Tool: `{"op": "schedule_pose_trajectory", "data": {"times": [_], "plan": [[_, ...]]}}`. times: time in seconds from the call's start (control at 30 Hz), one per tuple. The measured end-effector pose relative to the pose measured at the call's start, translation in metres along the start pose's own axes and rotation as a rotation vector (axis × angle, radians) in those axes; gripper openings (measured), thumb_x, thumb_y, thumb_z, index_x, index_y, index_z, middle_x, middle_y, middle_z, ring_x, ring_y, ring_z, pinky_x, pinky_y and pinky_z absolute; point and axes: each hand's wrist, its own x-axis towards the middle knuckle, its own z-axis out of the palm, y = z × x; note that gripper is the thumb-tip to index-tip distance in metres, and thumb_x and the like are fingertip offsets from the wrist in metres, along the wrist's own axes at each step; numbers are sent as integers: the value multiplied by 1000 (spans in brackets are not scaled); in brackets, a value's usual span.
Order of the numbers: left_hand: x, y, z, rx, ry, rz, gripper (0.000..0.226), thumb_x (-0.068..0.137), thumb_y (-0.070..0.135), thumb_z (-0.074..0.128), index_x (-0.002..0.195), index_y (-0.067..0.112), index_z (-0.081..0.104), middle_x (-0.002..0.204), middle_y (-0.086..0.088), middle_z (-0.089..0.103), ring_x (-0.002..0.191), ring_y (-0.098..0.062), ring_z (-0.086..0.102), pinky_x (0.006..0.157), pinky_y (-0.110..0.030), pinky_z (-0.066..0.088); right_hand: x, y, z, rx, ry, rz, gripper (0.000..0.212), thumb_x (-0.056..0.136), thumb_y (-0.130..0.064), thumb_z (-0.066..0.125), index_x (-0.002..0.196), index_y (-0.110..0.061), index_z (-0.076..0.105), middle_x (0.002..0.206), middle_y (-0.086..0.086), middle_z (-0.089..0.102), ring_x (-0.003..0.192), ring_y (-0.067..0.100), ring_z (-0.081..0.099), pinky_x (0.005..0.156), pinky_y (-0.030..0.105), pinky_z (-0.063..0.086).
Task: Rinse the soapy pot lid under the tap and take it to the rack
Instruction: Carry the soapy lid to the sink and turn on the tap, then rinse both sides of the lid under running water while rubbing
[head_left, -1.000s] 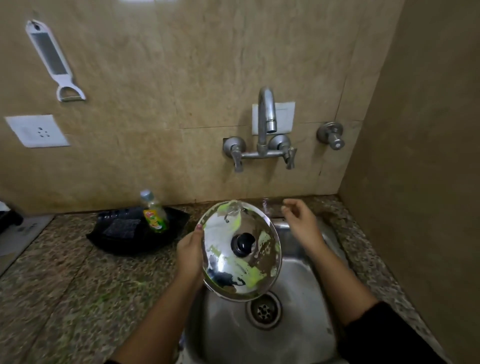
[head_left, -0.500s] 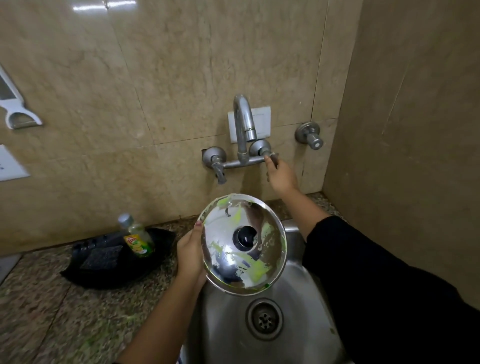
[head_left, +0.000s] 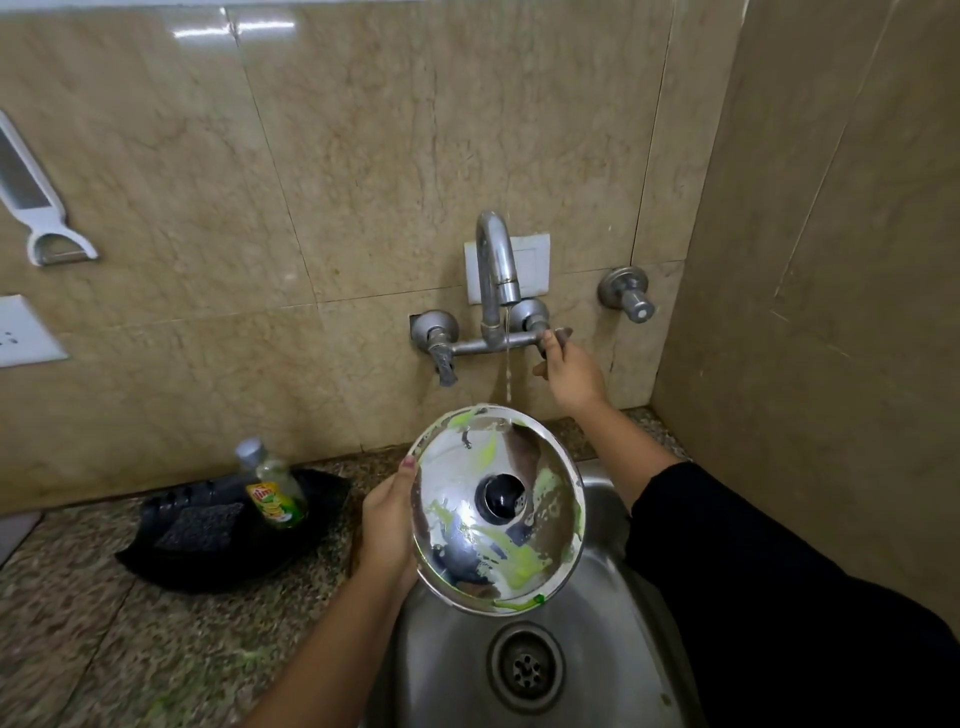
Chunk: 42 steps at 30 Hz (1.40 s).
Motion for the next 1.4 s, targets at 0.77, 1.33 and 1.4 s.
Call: {"op": "schedule_pose_trajectory", "data": {"times": [0.77, 1.33, 1.4], "plan": [[6, -6, 13, 61, 38, -19, 30, 92, 26, 59, 83, -1, 68, 76, -17, 69, 74, -30, 63, 75, -43, 50, -103, 22, 8, -316, -308, -272, 72, 92, -65, 15, 153, -30, -2, 156, -12, -22, 146, 11, -16, 119, 42, -3], [7, -5, 25, 104, -51, 87, 27, 92, 18, 58, 79, -3, 70, 83, -27, 69, 75, -33, 64, 75, -42, 51, -105, 20, -3, -413, -505, -561, 58, 94, -60, 16, 149, -45, 7, 157, -24, -6, 146, -2, -11, 120, 32, 0], [7, -6, 21, 70, -22, 75, 27, 92, 19, 58, 79, -2, 70, 84, -27, 69, 74, -33, 64, 75, -41, 52, -105, 30, -6, -403, -412, -433, 62, 93, -63, 13, 150, -42, 5, 157, -22, -5, 146, 1, -9, 122, 43, 9]]}}
